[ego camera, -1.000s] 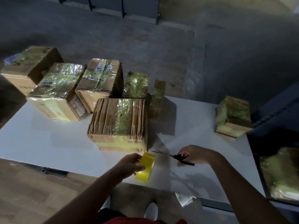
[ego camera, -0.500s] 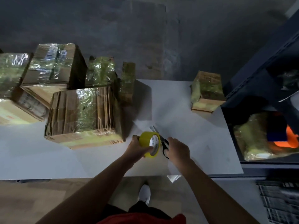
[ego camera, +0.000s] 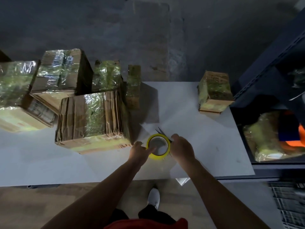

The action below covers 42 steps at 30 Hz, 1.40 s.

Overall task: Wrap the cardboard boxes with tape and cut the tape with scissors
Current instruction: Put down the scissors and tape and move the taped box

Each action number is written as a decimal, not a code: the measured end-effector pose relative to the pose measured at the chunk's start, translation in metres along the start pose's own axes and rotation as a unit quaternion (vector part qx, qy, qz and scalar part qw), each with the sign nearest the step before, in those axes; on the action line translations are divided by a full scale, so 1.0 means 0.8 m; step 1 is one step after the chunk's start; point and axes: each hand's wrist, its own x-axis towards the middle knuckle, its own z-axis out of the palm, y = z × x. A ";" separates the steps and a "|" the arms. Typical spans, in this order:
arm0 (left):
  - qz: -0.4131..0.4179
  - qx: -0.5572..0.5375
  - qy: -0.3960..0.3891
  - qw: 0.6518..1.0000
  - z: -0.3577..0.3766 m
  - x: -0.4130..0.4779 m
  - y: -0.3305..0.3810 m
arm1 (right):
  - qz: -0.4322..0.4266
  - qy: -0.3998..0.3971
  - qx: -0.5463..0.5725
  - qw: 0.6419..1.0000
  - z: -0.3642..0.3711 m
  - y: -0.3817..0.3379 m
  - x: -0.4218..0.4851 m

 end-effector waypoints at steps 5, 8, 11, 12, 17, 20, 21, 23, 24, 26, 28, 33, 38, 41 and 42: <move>0.116 0.153 0.007 0.981 -0.023 -0.025 0.019 | -0.027 0.034 0.035 0.998 -0.014 -0.043 -0.007; 0.241 0.189 0.020 0.952 -0.064 -0.063 0.021 | -0.082 0.104 0.098 0.986 -0.025 -0.087 -0.013; 0.355 0.188 0.083 0.912 -0.122 -0.093 0.011 | -0.148 0.139 0.160 0.966 -0.040 -0.140 -0.014; 0.387 0.184 0.112 0.897 -0.145 -0.098 0.007 | -0.164 0.142 0.166 0.962 -0.043 -0.159 -0.013; 0.456 0.250 0.223 0.825 -0.244 -0.074 -0.026 | -0.215 0.161 0.156 0.951 -0.043 -0.232 -0.010; 0.465 0.304 0.203 0.806 -0.270 -0.046 -0.052 | -0.203 0.160 0.121 0.958 -0.035 -0.246 -0.009; 0.471 0.319 0.199 0.798 -0.272 -0.039 -0.058 | -0.199 0.171 0.114 0.958 -0.032 -0.248 -0.009; 0.477 0.343 0.205 0.783 -0.268 -0.028 -0.063 | -0.199 0.194 0.106 0.955 -0.027 -0.249 -0.015; 0.475 0.360 0.211 0.774 -0.264 -0.023 -0.062 | -0.197 0.204 0.101 0.954 -0.024 -0.250 -0.019; 0.467 0.397 0.226 0.757 -0.257 -0.016 -0.060 | -0.192 0.221 0.093 0.952 -0.018 -0.254 -0.025; 0.469 0.415 0.242 0.741 -0.254 -0.011 -0.062 | -0.187 0.226 0.086 0.952 -0.016 -0.258 -0.028; 0.460 0.475 0.208 0.720 -0.258 -0.011 -0.059 | -0.147 0.178 0.080 0.970 -0.018 -0.267 -0.028; 0.496 0.287 0.094 0.814 -0.300 0.005 -0.038 | -0.108 0.135 0.078 0.982 -0.018 -0.278 -0.029; 0.403 0.253 0.191 0.858 -0.320 0.028 -0.021 | -0.109 0.122 0.081 0.983 -0.016 -0.280 -0.030; 0.366 0.271 0.184 0.871 -0.324 0.034 -0.018 | -0.114 0.115 0.086 0.983 -0.017 -0.279 -0.028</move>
